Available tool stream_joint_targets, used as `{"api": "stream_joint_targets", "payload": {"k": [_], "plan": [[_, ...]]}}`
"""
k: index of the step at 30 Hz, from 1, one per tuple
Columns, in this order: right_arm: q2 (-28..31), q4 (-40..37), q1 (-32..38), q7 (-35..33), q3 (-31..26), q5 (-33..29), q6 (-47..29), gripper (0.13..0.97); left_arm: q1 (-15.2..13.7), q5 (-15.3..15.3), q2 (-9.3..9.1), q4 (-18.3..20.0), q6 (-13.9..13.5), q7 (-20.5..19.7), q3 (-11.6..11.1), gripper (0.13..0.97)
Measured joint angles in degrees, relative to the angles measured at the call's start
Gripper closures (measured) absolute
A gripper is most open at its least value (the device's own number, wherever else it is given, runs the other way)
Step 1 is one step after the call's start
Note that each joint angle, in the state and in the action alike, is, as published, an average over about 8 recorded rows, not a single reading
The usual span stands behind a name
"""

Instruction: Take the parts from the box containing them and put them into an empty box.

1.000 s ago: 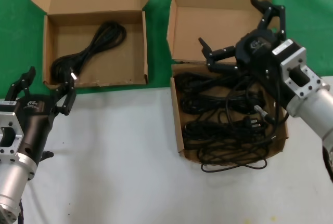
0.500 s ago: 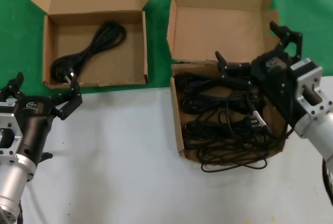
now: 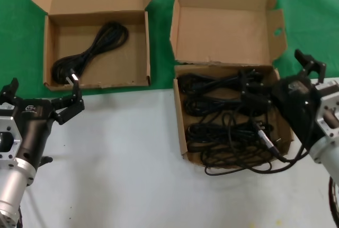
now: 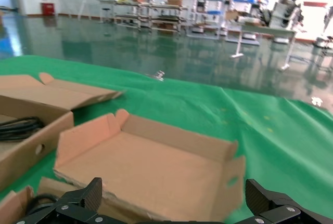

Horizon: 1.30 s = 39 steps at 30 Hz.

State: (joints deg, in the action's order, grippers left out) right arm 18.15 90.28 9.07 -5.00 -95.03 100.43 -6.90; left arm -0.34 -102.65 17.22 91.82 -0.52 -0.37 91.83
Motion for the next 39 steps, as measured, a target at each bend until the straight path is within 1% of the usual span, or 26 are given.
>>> {"api": "stream_joint_targets", "payload": {"k": [10,18,39], "plan": [[-0.47,0.67,-4.39,2.4,1.62,1.3,3.33,0.129,0.17,-0.23,-0.02,-0.07,0.25,0.18,-0.08,0.132],[-0.78,1.14,-7.41,4.09,2.74,2.21,5.63,0.129,0.28,-0.39,-0.03,-0.12,0.43,0.3,-0.13,0.132],[-0.85,1.22,-7.97,4.4,2.95,2.37,6.06,0.129,0.3,-0.42,-0.03,-0.13,0.46,0.33,-0.14,0.132]]}}
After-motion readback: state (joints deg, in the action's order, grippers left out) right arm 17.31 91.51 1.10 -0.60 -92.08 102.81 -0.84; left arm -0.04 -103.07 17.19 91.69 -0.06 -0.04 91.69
